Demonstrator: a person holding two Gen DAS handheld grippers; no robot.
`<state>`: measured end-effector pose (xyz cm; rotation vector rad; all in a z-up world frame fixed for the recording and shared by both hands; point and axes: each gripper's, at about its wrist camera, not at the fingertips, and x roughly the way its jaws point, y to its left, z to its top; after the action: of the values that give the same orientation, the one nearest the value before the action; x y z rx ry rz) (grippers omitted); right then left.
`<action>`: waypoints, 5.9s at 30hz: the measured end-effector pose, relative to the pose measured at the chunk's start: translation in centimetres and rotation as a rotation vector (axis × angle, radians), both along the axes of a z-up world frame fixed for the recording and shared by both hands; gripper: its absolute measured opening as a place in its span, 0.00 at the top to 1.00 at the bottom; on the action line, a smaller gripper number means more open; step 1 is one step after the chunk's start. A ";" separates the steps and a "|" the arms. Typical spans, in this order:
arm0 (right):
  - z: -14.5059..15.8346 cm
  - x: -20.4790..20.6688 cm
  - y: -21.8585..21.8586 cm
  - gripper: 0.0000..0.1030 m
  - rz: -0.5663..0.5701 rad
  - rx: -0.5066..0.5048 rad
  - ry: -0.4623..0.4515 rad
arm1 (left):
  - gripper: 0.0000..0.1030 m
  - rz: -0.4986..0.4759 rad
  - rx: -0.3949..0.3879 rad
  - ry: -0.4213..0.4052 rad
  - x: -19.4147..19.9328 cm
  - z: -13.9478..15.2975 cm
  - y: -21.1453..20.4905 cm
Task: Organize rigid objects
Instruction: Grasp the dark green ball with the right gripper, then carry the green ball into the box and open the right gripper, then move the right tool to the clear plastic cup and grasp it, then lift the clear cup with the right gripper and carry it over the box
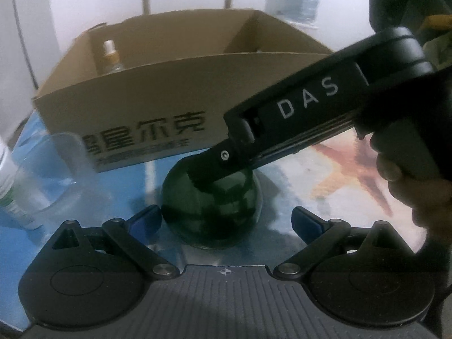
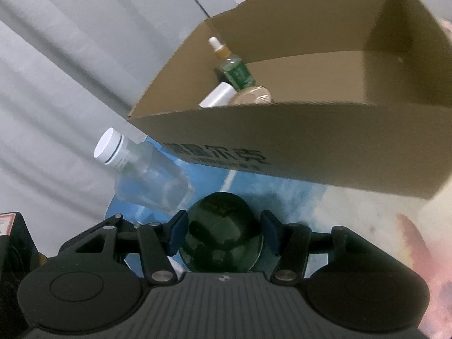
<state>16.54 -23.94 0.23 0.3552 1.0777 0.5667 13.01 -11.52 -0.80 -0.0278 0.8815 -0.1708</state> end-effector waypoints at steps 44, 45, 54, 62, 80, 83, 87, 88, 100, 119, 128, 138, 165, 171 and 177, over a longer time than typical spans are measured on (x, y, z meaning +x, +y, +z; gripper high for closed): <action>2.4 -2.7 -0.8 0.31 -0.056 0.012 -0.021 | 0.20 -0.028 0.092 -0.040 -1.4 4.6 -0.9; 3.1 -2.8 -0.6 0.32 -0.053 0.009 -0.031 | 0.20 -0.025 0.096 -0.054 -1.6 5.4 -0.8; 11.3 -0.5 0.7 0.31 -0.022 -0.034 -0.184 | 0.20 0.015 0.139 -0.152 1.1 13.1 0.1; 13.3 9.0 -0.3 0.30 -0.016 0.000 -0.157 | 0.20 0.018 0.131 -0.074 8.6 12.4 0.4; 1.0 23.7 -1.8 0.29 -0.082 0.080 0.193 | 0.19 0.062 0.215 0.268 19.6 4.1 1.8; -0.2 24.4 -1.8 0.29 -0.090 0.103 0.226 | 0.19 0.076 0.232 0.295 20.7 3.4 2.1; -1.4 25.3 -1.9 0.29 -0.101 0.137 0.254 | 0.19 0.083 0.297 0.296 21.4 3.0 2.0; -1.6 25.5 -1.8 0.29 -0.104 0.142 0.260 | 0.19 0.087 0.304 0.291 21.6 2.9 2.1; -1.8 25.1 -3.0 0.31 -0.152 0.174 0.257 | 0.14 0.119 0.284 0.229 19.7 5.5 2.2; 11.9 4.9 -7.0 0.21 -0.126 0.182 -0.253 | 0.06 0.060 0.106 -0.160 -0.3 14.2 5.2; 8.3 -1.2 -2.1 0.13 -0.004 0.139 -0.257 | 0.05 0.138 0.189 -0.227 -7.5 8.8 6.2; 6.3 -1.4 7.5 0.07 0.194 -0.021 -0.293 | 0.06 0.193 0.199 -0.168 -6.7 3.4 8.2; 0.9 2.7 13.9 0.20 0.320 -0.209 -0.189 | 0.35 0.160 0.163 -0.161 -2.5 -1.0 8.9; 1.1 1.8 11.0 0.20 0.256 -0.225 -0.162 | 0.35 0.069 0.149 -0.167 -2.4 -0.7 6.5; 1.6 0.2 6.9 0.20 0.170 -0.240 -0.134 | 0.35 -0.039 0.141 -0.175 -2.6 -0.4 3.5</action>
<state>16.76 -17.05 1.85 0.0152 1.0389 0.5960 10.46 -7.99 -1.16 0.1341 0.7174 -0.1451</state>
